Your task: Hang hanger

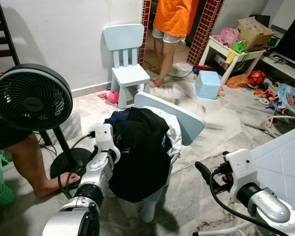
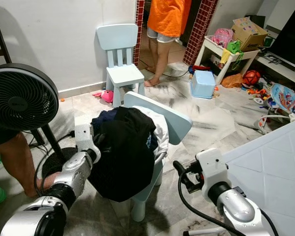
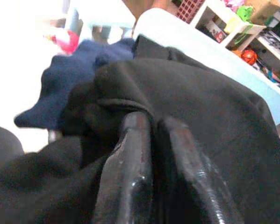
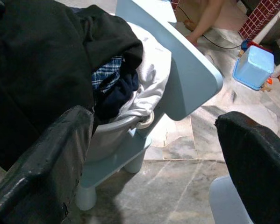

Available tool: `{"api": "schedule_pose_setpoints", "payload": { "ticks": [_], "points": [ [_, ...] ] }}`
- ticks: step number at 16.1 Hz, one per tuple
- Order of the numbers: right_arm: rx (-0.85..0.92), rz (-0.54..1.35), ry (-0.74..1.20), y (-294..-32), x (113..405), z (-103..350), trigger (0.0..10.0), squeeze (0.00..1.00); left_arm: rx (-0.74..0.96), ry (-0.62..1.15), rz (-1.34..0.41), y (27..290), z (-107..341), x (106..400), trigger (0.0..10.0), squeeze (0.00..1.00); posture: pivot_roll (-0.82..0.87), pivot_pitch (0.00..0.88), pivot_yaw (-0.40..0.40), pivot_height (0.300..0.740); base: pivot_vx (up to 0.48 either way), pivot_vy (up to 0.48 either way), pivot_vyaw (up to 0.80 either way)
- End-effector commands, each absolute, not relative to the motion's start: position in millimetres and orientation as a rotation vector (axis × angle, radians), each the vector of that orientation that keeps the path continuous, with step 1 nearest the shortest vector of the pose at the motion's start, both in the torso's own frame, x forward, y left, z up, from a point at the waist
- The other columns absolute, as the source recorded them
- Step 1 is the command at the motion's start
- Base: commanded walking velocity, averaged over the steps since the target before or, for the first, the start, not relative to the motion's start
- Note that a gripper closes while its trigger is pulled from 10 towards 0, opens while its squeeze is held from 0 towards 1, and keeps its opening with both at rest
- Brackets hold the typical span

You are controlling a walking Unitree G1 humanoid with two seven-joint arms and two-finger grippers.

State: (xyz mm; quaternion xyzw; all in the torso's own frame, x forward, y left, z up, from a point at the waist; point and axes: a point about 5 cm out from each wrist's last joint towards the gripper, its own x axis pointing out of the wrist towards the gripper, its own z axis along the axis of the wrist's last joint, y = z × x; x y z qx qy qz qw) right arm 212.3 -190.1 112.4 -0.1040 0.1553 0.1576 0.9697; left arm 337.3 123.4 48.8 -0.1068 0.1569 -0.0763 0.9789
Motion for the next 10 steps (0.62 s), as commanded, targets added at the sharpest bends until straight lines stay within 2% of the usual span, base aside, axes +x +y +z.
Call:
{"api": "schedule_pose_setpoints", "payload": {
  "ticks": [1, 5, 10],
  "points": [
    [-0.217, 0.306, 0.31, -190.8, 215.1, 111.3, 10.0, 0.0, -0.149, 0.27, -0.205, 120.0, 55.0, 338.6, 0.0, 0.0, -0.25, 0.01, -0.104, 0.74, 0.0, 0.0, 0.0],
    [-0.206, 0.312, 0.302, -186.6, 219.8, 108.0, 10.0, 0.0, 0.081, 0.196, -0.332, 123.5, 58.7, 332.5, 0.0, 0.0, -0.22, 0.0, -0.097, 0.74, 0.0, 0.0, 0.0],
    [-0.191, 0.315, 0.287, -181.0, 227.7, 104.7, 10.0, 0.0, 0.399, 0.163, -0.646, 135.2, 60.7, 311.7, 0.0, 0.0, -0.17, 0.0, -0.092, 0.74, 0.0, 0.0, 0.0]
  ]
}}
